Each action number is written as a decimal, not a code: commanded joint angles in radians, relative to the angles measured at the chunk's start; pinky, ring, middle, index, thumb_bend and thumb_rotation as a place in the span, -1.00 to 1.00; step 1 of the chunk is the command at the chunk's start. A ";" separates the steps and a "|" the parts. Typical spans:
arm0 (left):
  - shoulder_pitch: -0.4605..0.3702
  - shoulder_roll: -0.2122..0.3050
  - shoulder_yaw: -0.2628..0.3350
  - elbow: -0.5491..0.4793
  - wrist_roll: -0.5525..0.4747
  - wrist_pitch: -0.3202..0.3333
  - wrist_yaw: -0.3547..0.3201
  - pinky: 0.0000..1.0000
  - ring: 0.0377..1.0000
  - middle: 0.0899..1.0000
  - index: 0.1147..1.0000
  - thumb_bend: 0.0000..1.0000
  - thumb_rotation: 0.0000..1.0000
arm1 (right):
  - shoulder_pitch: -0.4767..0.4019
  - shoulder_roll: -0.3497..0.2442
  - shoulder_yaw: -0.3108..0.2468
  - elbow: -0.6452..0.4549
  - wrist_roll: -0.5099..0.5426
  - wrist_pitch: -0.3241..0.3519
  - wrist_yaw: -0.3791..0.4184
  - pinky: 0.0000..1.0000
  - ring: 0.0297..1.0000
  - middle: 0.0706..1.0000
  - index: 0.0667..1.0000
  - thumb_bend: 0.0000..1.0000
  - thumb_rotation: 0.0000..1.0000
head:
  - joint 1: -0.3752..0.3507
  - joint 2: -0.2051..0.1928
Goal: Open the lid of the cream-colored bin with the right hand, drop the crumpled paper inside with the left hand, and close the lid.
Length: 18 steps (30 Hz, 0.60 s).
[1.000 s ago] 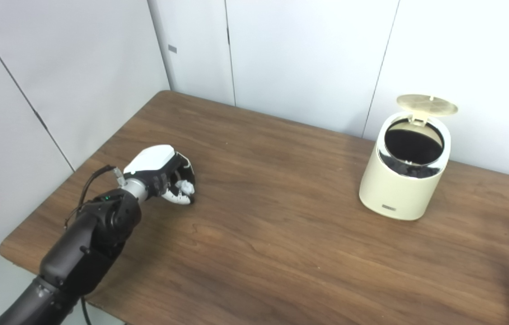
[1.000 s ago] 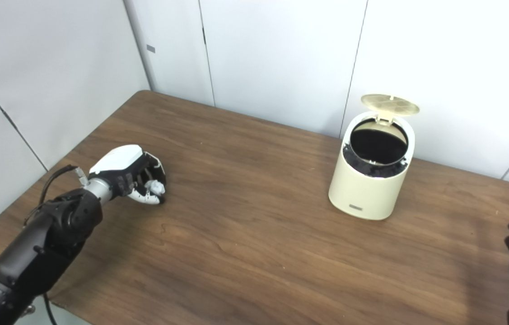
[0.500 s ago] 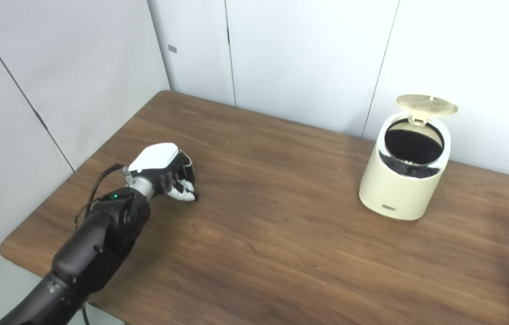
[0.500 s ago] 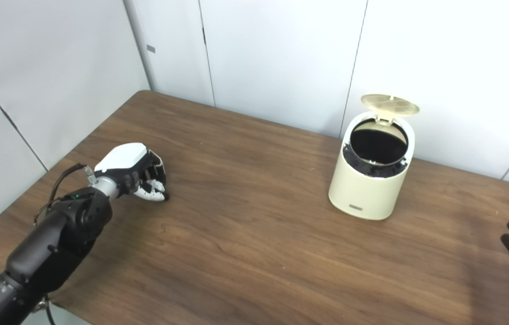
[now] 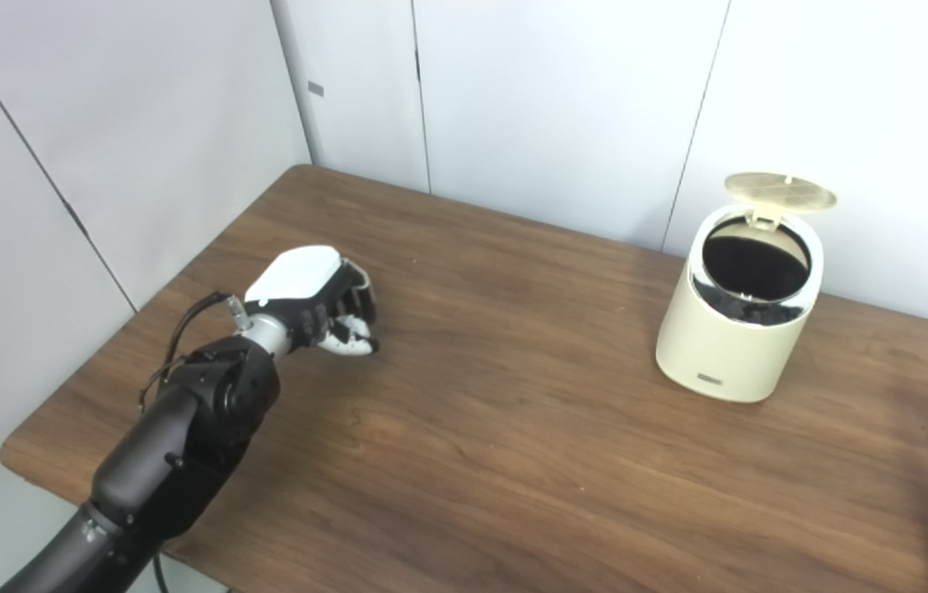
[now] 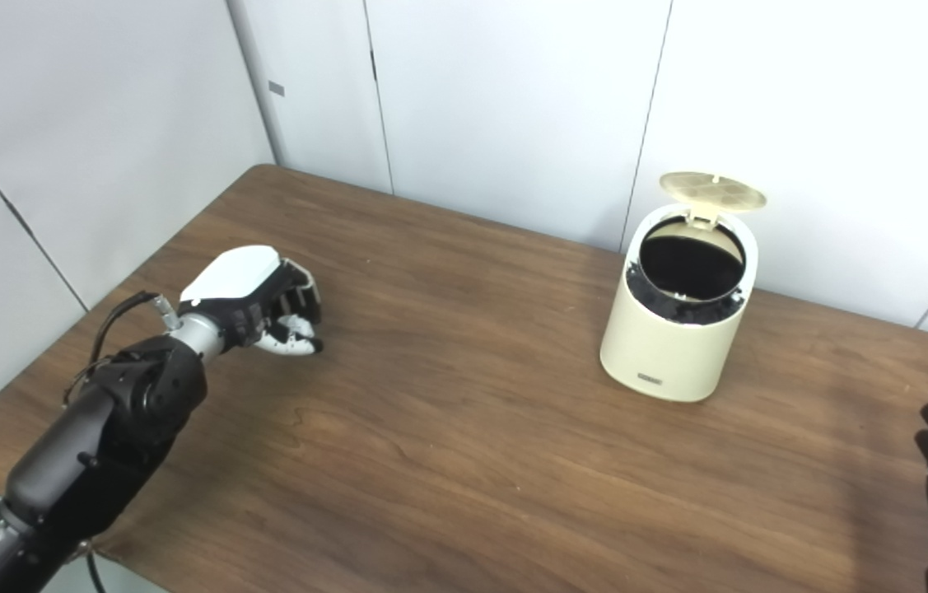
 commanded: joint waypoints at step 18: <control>-0.296 -0.113 -0.108 -0.087 0.118 0.030 -0.111 -0.40 -0.31 -0.21 -0.09 -0.07 -1.00 | -0.024 -0.005 -0.015 0.144 0.014 -0.172 0.077 1.00 0.91 0.85 0.71 0.06 0.89 | -0.151 0.008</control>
